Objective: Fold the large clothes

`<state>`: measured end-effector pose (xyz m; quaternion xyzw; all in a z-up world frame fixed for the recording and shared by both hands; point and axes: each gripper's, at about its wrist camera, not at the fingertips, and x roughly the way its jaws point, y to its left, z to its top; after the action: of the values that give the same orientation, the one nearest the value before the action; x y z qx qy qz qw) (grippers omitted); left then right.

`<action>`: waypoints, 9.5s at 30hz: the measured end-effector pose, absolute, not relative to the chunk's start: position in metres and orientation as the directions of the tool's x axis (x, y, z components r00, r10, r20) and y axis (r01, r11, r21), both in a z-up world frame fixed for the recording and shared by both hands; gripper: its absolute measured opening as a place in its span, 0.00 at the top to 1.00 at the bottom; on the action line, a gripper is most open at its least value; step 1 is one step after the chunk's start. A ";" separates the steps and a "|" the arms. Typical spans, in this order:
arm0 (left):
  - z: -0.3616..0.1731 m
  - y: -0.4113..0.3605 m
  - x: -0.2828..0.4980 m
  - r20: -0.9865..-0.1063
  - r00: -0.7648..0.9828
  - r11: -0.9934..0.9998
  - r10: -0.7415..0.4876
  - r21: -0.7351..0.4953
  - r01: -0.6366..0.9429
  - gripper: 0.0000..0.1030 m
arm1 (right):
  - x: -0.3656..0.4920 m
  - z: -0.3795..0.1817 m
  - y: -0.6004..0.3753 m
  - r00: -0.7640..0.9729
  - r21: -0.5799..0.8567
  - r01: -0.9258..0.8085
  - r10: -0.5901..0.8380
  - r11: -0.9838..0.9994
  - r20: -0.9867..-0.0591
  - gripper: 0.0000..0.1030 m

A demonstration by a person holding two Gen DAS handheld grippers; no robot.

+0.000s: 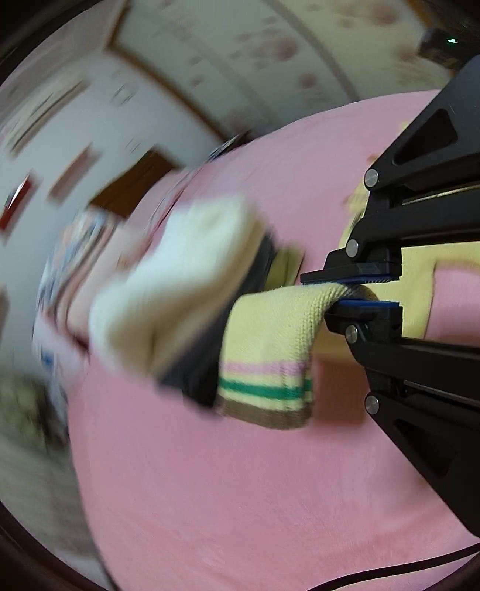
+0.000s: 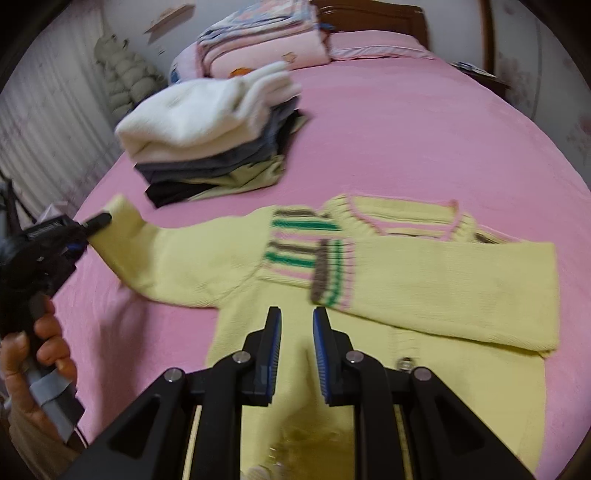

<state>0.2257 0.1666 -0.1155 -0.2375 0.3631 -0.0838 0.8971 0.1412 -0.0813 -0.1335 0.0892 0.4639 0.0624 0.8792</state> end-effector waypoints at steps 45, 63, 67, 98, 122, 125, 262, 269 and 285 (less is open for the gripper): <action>-0.207 0.129 0.190 -0.823 0.469 0.927 -0.321 -0.374 -0.022 0.21 | 0.152 -0.191 -0.155 0.463 0.531 0.135 0.421 0.837 -0.780 0.72; -0.198 0.098 0.210 -0.809 0.499 0.935 -0.309 -0.354 0.004 0.21 | 0.157 -0.079 -0.145 0.725 0.211 -0.087 0.207 0.974 -0.657 0.91; -0.198 0.088 0.213 -0.811 0.492 0.936 -0.316 -0.351 0.023 0.26 | 0.159 -0.079 -0.167 0.736 0.201 -0.034 0.161 0.979 -0.658 0.91; -0.201 0.061 0.227 -0.829 0.453 0.941 -0.328 -0.328 0.081 0.42 | 0.152 -0.173 -0.269 0.572 0.329 0.242 0.139 0.913 -0.808 0.91; -0.199 0.067 0.263 -0.858 0.426 0.957 -0.286 -0.275 0.088 0.72 | 0.160 -0.172 -0.245 0.600 0.219 0.167 0.077 0.961 -0.796 0.86; -0.204 0.053 0.261 -0.873 0.431 0.974 -0.227 -0.192 0.123 0.82 | 0.161 -0.182 -0.250 0.580 0.207 0.183 0.065 0.961 -0.812 0.86; -0.139 0.078 0.051 -0.690 0.325 0.754 -0.647 -0.641 0.143 0.89 | -0.058 -0.118 -0.264 0.617 0.481 -0.050 0.406 0.875 -0.674 0.88; -0.115 0.069 0.125 -0.652 0.397 0.742 -0.646 -0.658 0.127 0.89 | 0.006 -0.092 -0.283 0.671 0.482 -0.044 0.383 0.875 -0.635 0.88; -0.177 0.041 0.249 -0.753 0.314 0.794 -0.578 -0.607 0.008 0.73 | 0.152 -0.141 -0.304 0.590 0.424 0.122 0.278 0.898 -0.758 0.76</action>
<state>0.2491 0.0407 -0.1771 -0.2578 0.5536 -0.1907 0.7686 0.1515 -0.3041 -0.1413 0.2217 0.4506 0.0452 0.8636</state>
